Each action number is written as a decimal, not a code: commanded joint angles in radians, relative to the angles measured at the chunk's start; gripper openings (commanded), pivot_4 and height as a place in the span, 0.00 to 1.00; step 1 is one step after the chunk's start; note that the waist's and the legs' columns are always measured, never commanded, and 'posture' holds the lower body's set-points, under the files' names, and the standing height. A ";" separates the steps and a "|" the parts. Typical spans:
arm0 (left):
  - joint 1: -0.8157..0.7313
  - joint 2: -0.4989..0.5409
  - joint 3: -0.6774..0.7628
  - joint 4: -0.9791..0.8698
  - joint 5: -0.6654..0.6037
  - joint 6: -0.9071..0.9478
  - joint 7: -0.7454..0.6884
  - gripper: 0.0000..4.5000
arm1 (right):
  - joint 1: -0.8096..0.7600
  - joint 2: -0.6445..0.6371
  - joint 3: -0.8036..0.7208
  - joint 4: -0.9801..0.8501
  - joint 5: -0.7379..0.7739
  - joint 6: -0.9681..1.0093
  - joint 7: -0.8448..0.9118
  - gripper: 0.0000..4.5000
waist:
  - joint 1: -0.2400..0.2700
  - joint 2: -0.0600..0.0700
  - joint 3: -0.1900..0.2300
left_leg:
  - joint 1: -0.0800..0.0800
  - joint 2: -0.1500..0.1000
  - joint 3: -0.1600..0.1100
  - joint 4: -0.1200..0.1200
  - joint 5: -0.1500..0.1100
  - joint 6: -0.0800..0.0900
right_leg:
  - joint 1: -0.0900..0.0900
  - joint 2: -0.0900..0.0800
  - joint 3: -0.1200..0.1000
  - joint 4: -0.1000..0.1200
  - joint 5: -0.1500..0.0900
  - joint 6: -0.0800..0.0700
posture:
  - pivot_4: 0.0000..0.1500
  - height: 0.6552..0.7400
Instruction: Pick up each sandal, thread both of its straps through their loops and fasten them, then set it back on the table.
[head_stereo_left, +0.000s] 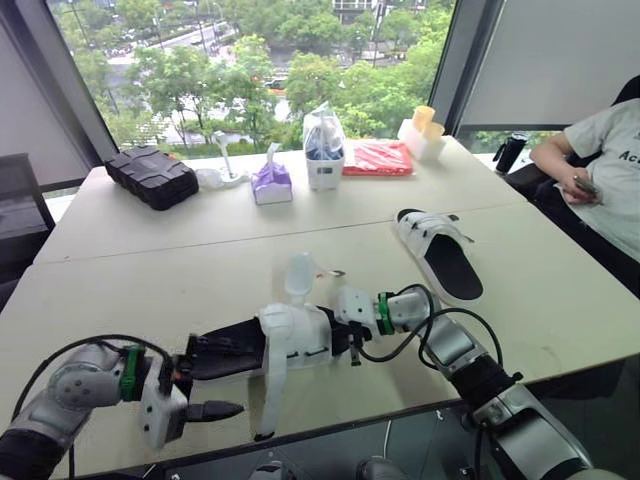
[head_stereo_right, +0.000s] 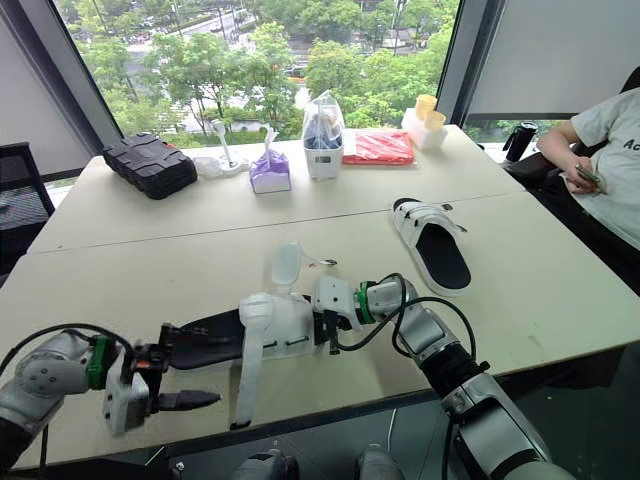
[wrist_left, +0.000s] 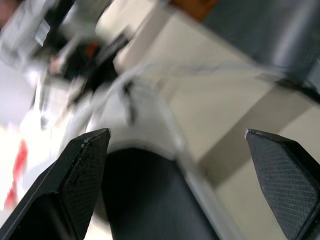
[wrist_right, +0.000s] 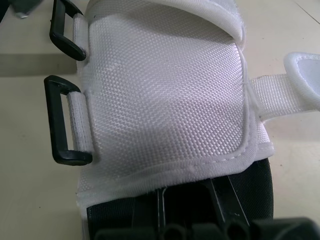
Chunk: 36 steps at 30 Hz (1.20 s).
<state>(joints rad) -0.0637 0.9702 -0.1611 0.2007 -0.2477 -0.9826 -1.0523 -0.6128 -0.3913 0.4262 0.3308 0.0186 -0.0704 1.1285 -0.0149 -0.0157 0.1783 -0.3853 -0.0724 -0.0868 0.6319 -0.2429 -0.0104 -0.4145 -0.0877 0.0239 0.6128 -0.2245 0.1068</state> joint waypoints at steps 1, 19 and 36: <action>0.066 0.065 0.092 -0.135 -0.220 0.460 0.081 0.99 | 0.006 -0.019 0.016 0.083 -0.058 0.020 -0.005 0.00 | 0.000 0.001 0.000 | 0.000 0.000 0.000 0.000 0.000 0.000 | 0.000 0.000 0.000 0.000 0.000 0.000 | 1.00 1.00; -0.049 0.022 0.337 -0.418 -1.036 1.818 0.250 0.99 | -0.001 -0.017 0.020 0.103 -0.058 0.006 0.004 0.00 | -0.003 0.001 0.001 | 0.010 0.000 0.000 -0.003 0.000 0.000 | 0.007 0.000 -0.001 0.001 -0.003 0.001 | 1.00 1.00; 0.023 -0.038 0.197 -0.576 -0.841 1.920 0.059 0.99 | -0.001 -0.016 0.019 0.096 -0.057 0.014 0.006 0.00 | -0.002 0.001 0.001 | 0.010 0.000 0.000 -0.004 -0.002 -0.004 | 0.007 -0.004 0.000 -0.001 -0.005 -0.004 | 1.00 1.00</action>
<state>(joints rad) -0.0491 0.9384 0.0449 -0.3356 -1.1279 0.9673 -0.9822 -0.6312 -0.3831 0.4329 0.3706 0.0180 -0.0942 1.1449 -0.0170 -0.0152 0.1793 -0.3757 -0.0725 -0.0864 0.6273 -0.2451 -0.0141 -0.4071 -0.0922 0.0243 0.6120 -0.2296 0.1030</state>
